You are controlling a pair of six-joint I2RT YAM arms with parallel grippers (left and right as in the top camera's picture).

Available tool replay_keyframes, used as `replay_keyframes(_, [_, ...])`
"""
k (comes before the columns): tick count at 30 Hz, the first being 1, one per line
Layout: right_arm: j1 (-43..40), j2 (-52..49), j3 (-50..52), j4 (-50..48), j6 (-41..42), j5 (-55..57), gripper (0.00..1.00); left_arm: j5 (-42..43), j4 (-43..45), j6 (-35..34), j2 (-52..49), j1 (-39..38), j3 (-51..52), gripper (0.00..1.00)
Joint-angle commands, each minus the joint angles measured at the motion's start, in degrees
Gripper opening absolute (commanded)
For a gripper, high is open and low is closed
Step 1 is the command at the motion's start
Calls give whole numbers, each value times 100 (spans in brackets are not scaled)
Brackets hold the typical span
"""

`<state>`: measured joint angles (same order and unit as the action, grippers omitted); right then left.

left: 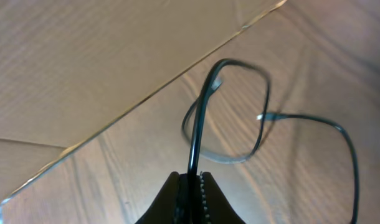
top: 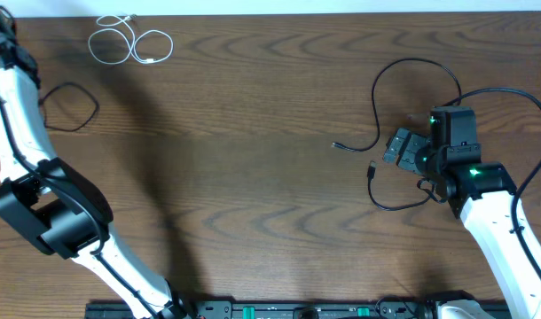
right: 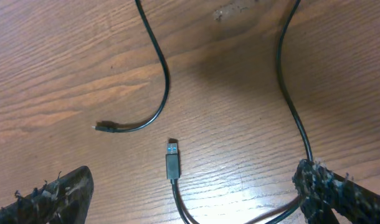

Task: Untangle cables
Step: 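Carry the black cable to the left table edge with the left gripper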

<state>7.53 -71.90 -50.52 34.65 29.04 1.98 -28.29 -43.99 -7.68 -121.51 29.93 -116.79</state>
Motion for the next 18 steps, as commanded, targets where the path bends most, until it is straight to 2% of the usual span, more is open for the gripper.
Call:
replay_keyframes(1, [-37, -11, -37, -11, -81, 68, 99, -17, -92, -7, -35, 109, 9, 17])
replay_keyframes(2, [-37, -11, -37, -11, -81, 68, 99, 7, -101, -7, -35, 138, 42, 27])
replay_keyframes(3, [-37, -11, -37, -11, -81, 68, 99, 118, -142, -4, -35, 162, 61, 31])
replay_keyframes(7, [-35, -11, -37, -11, -83, 68, 99, 1034, -232, -4, -39, 221, 160, 38])
replay_keyframes(12, [-37, -11, -37, -11, -81, 68, 99, 2063, -415, -9, -79, 212, 177, 39])
replay_keyframes(18, [-35, -11, -37, -11, -81, 68, 99, 2129, -925, -7, -387, 214, 212, 39])
